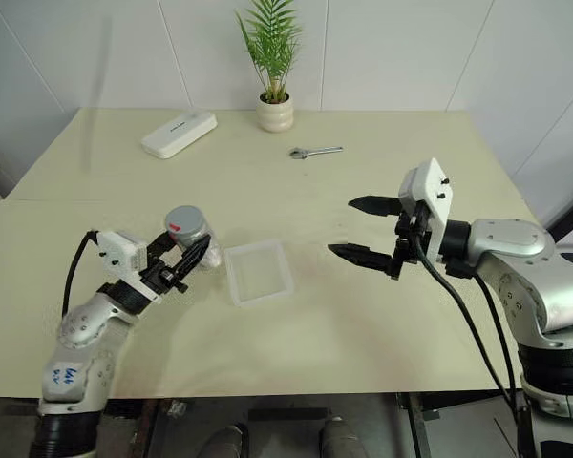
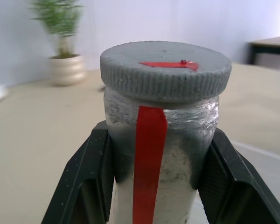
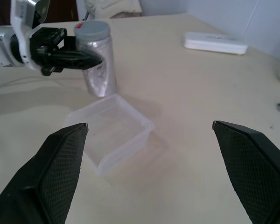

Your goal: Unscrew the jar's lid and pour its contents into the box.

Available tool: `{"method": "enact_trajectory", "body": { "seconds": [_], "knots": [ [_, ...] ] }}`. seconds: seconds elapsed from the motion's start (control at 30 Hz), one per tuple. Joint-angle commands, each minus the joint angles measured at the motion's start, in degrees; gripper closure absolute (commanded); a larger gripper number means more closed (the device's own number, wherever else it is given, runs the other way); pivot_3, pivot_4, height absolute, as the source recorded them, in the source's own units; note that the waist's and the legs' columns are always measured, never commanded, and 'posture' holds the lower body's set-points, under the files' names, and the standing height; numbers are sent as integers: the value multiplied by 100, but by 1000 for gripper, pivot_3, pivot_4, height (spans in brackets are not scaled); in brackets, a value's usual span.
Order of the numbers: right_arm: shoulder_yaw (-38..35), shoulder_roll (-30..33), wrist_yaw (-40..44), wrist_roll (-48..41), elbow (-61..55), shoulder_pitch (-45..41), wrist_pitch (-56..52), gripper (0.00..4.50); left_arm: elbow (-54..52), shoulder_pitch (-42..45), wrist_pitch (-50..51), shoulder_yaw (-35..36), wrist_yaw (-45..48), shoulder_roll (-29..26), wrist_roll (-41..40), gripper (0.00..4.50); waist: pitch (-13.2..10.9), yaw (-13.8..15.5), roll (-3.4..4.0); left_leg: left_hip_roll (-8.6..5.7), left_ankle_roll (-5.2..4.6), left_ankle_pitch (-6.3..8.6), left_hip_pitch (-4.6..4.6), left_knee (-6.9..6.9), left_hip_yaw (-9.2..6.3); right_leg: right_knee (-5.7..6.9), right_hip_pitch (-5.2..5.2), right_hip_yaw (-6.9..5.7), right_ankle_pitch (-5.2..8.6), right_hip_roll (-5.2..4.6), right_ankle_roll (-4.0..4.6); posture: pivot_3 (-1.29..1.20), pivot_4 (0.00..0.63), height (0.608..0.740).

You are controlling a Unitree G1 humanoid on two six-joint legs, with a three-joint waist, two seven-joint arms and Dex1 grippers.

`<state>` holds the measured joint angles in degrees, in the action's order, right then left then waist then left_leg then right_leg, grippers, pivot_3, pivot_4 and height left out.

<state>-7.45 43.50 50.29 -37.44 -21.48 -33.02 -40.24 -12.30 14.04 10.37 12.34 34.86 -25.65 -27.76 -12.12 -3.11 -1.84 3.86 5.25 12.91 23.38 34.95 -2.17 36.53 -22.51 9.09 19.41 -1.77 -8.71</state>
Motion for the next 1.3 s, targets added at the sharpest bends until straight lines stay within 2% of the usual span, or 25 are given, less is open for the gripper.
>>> {"method": "enact_trajectory", "body": {
  "seconds": [0.03,0.1,0.23,0.33,0.6,0.93,1.3],
  "knots": [
    [-248,-333,-847,-296,-652,-106,-304,0,172,404,387,-16,760,-316,-564,2542,0,-5,0,0,0,0,1,0,0,0,0,0,0,0,0,0,150,740],
    [-249,-539,-1295,-410,-925,-154,-510,0,307,590,485,-125,1138,-485,-622,2542,0,-17,0,0,0,0,1,-1,-1,3,-4,-1,0,0,0,0,150,740],
    [-112,-1217,-2544,-508,-1526,-376,-937,0,1037,1278,591,-286,1402,-464,-521,2542,0,-15,1,0,0,0,6,0,-4,4,-7,-3,0,0,0,0,150,740],
    [27,-1589,-3155,-581,-1823,-502,-1185,0,1314,1558,620,-497,1820,-482,-468,2542,0,-17,1,0,0,0,8,-2,-3,2,-8,-2,0,0,0,0,150,740],
    [465,-2276,-4037,-730,-2014,-773,-1708,0,1752,1984,357,-744,2555,-402,-353,2542,0,-27,1,3,-1,0,15,-23,-6,6,-24,-7,5,0,9,0,150,740],
    [1565,-2894,-4326,7,-1593,-1269,-1564,0,1918,2261,385,-897,2937,-496,-179,2542,0,-32,1,5,-3,-4,15,-20,-6,30,-35,-10,9,1,15,0,150,740],
    [2079,-2982,-3701,744,-848,-1284,-905,0,2146,2533,375,-884,3147,-500,-124,2542,0,-47,1,5,-3,-4,20,-21,-6,34,-44,-11,10,1,16,0,150,740]
  ]
}}
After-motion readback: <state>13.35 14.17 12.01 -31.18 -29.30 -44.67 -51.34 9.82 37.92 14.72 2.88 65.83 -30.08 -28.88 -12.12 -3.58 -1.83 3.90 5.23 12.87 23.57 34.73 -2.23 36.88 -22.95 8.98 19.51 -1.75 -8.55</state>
